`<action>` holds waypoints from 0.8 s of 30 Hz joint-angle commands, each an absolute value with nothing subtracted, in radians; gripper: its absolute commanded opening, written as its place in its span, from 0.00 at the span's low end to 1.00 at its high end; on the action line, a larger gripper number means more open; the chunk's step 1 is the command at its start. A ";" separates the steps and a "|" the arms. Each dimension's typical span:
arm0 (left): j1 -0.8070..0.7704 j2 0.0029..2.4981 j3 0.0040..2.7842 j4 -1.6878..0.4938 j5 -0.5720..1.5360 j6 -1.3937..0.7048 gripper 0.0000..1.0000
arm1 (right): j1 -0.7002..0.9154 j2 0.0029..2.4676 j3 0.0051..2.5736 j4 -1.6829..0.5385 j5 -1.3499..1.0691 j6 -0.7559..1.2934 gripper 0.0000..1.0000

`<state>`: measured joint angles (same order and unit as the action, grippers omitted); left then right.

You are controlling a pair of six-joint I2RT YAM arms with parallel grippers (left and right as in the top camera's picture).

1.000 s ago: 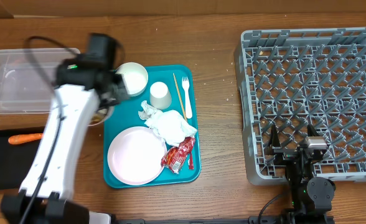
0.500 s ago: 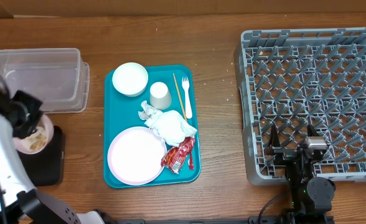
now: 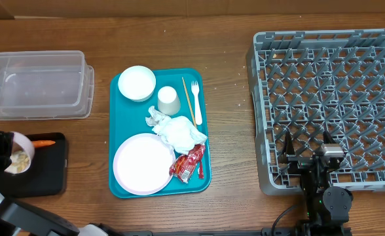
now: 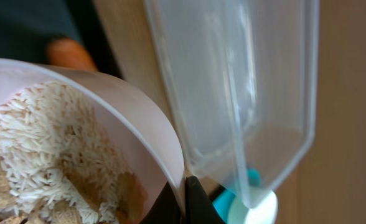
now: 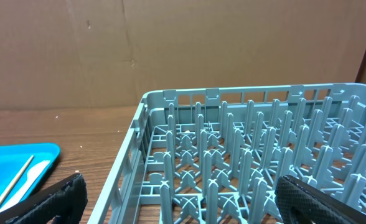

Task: Sort waste into correct bins and load items into the dishwasher
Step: 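Tip the pink bowl over the black tray to pour out rice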

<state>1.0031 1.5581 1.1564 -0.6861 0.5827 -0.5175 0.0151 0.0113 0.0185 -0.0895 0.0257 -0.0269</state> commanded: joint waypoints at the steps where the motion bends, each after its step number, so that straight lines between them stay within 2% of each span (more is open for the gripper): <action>1: 1.003 1.612 1.140 -0.667 0.748 -0.456 0.04 | 0.020 0.004 0.008 -0.082 0.022 -0.030 1.00; 6: 1.058 1.648 1.140 -0.653 0.912 -0.448 0.04 | 0.020 0.004 0.008 -0.082 0.022 -0.030 1.00; 12: 1.171 1.648 1.140 -0.669 0.919 -0.380 0.04 | 0.020 0.004 0.008 -0.082 0.022 -0.030 1.00; 19: 1.178 1.671 1.139 -0.622 1.115 -0.298 0.04 | 0.020 0.004 0.008 -0.082 0.022 -0.030 1.00; 24: 1.178 1.704 1.139 -0.636 1.127 -0.290 0.04 | 0.020 0.004 0.008 -0.082 0.022 -0.030 1.00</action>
